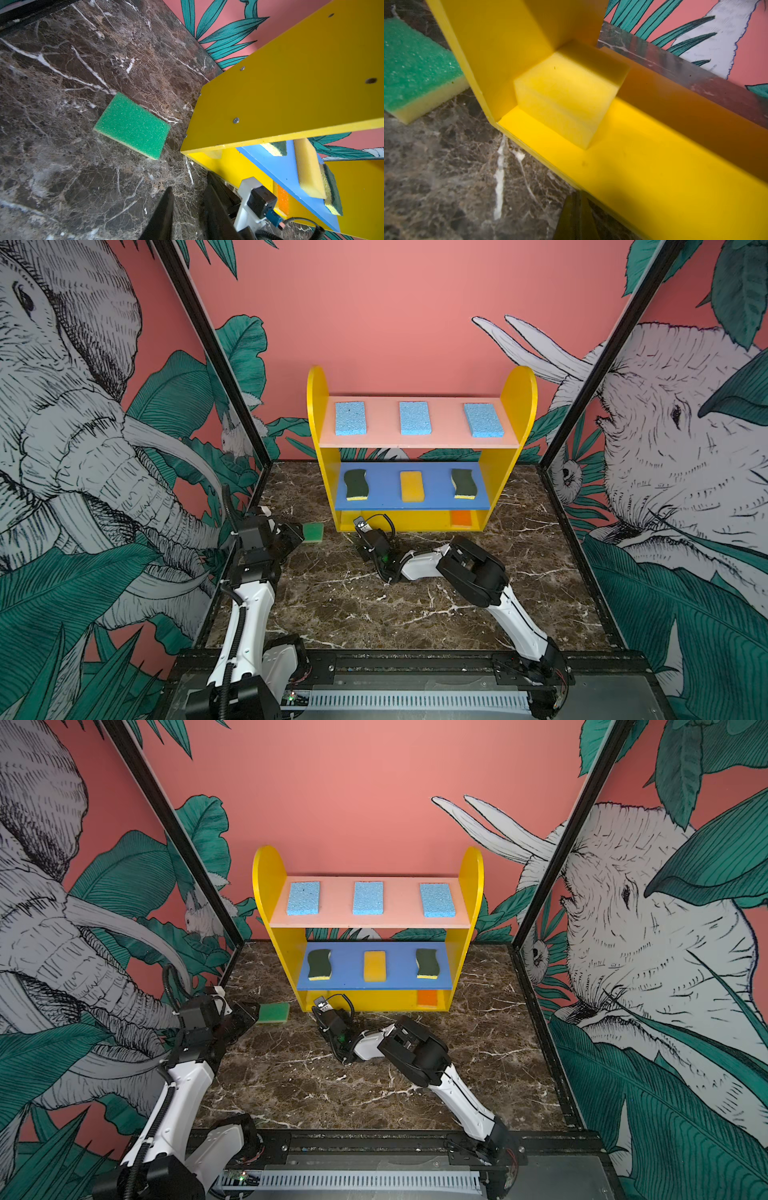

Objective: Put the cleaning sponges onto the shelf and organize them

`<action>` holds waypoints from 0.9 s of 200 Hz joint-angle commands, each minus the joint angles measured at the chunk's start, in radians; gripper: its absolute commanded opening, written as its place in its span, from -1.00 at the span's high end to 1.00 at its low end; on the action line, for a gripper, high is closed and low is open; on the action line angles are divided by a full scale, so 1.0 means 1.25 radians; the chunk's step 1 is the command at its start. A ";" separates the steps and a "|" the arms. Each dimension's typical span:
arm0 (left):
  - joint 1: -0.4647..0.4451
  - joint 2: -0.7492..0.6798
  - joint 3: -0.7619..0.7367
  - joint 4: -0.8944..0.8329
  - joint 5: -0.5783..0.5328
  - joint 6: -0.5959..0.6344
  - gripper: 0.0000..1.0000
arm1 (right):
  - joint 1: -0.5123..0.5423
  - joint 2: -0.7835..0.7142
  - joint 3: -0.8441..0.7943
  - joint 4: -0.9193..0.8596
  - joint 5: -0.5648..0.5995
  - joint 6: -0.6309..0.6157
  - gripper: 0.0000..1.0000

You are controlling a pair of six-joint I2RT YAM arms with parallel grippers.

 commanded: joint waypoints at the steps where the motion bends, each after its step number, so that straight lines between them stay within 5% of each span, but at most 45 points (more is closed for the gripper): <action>1: -0.004 -0.027 -0.019 -0.027 0.013 0.017 0.45 | 0.007 -0.075 -0.058 0.097 0.011 -0.033 1.00; 23: -0.005 -0.037 -0.024 -0.036 0.016 0.023 0.46 | 0.007 -0.118 -0.170 0.229 -0.033 -0.058 0.82; 65: -0.008 -0.037 -0.032 -0.026 0.019 0.023 0.46 | -0.022 -0.101 -0.274 0.499 -0.217 -0.041 0.80; 86: -0.010 -0.036 -0.033 -0.024 0.014 0.027 0.46 | -0.052 -0.051 -0.266 0.643 -0.324 0.072 0.80; 180: -0.021 -0.011 -0.020 -0.009 0.007 0.022 0.43 | -0.085 -0.009 -0.094 0.488 -0.331 0.205 0.87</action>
